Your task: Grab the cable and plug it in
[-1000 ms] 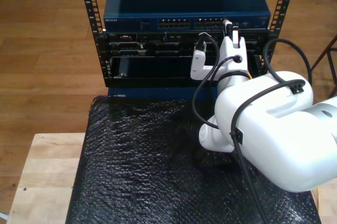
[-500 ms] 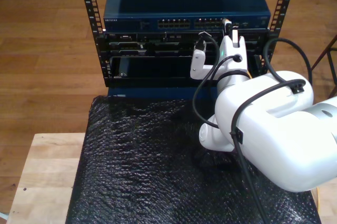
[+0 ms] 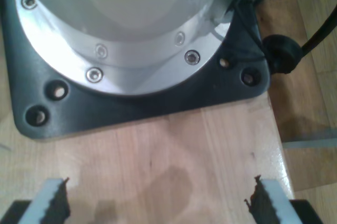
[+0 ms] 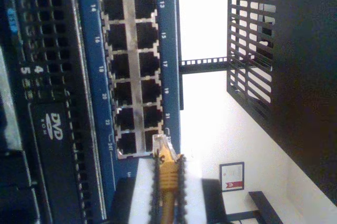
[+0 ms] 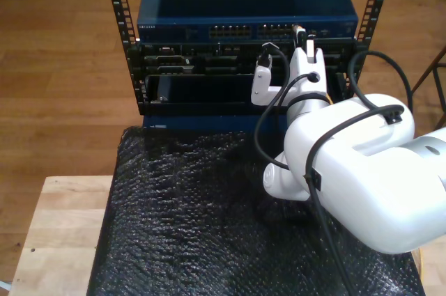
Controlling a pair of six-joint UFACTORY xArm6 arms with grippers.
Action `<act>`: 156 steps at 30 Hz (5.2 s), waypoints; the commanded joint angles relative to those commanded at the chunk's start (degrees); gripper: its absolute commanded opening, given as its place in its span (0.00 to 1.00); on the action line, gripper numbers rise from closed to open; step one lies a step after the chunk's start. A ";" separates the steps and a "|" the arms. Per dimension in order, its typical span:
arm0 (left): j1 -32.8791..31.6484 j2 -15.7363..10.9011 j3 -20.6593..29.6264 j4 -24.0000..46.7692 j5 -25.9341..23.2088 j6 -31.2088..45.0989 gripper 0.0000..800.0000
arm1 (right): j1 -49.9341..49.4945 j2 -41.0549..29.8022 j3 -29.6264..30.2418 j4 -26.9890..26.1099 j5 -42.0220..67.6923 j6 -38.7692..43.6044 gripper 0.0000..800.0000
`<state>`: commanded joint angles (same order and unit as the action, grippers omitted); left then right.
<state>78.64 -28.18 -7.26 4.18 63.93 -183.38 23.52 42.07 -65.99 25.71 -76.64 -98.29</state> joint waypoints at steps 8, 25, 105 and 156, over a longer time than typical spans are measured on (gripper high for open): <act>0.00 -0.09 0.00 0.00 0.00 0.00 1.00 | 0.00 0.35 -0.70 0.00 0.00 0.00 0.00; 0.00 -0.09 0.00 0.00 0.00 0.00 1.00 | -0.18 1.67 -2.29 -0.09 0.79 0.00 0.00; 0.00 0.00 0.00 0.00 0.00 0.00 1.00 | 0.35 1.58 -1.49 0.09 0.09 0.09 0.00; 0.00 -0.09 0.00 0.00 0.00 0.00 1.00 | 1.05 -1.41 0.88 4.04 -0.79 0.70 0.00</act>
<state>78.64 -28.26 -7.26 4.18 63.93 -183.38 24.57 40.66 -65.11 29.76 -77.43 -97.58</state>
